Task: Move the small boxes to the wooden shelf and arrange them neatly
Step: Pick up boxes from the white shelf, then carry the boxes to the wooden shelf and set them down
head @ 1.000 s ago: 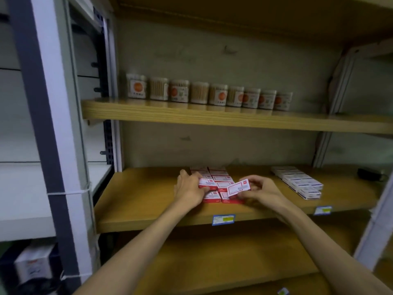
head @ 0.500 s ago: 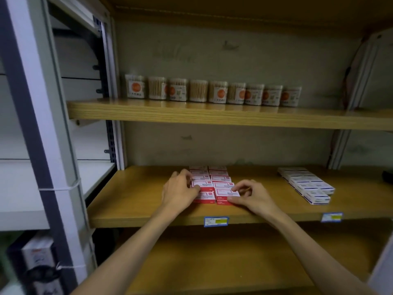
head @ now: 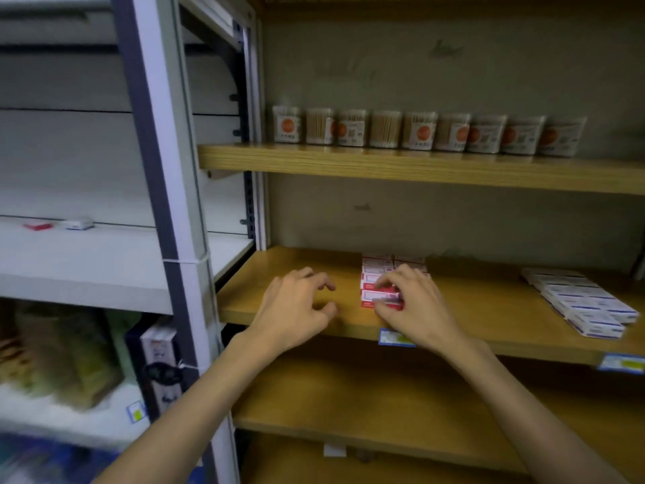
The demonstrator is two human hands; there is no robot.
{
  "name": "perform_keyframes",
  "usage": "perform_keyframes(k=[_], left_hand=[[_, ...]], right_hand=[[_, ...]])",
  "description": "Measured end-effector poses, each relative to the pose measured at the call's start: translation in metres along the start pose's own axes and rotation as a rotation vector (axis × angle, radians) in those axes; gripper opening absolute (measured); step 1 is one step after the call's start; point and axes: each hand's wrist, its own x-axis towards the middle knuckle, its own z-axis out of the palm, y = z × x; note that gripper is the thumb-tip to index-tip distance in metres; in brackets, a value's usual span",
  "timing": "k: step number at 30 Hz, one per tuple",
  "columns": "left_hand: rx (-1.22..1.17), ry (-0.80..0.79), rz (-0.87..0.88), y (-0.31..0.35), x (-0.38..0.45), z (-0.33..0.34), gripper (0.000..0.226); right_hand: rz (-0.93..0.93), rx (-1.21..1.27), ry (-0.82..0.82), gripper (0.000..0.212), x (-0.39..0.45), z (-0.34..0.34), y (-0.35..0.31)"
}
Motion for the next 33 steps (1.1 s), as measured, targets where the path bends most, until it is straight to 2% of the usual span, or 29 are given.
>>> perform_keyframes(k=[5, 17, 24, 33], left_hand=[[0.071, 0.055, 0.015, -0.037, -0.038, -0.037, 0.044], [0.078, 0.170, -0.094, -0.184, -0.136, -0.129, 0.037], [0.114, 0.119, -0.117, -0.296, -0.163, -0.181, 0.042], [0.145, 0.070, -0.179, -0.416, -0.173, -0.221, 0.048]], right_hand=[[-0.155, 0.150, -0.045, 0.023, 0.007, 0.018, -0.064], [-0.347, 0.302, -0.036, 0.019, 0.028, 0.080, -0.259], [-0.308, 0.242, -0.053, 0.022, 0.064, 0.141, -0.363], [-0.215, 0.151, -0.086, 0.022, 0.127, 0.204, -0.449]])
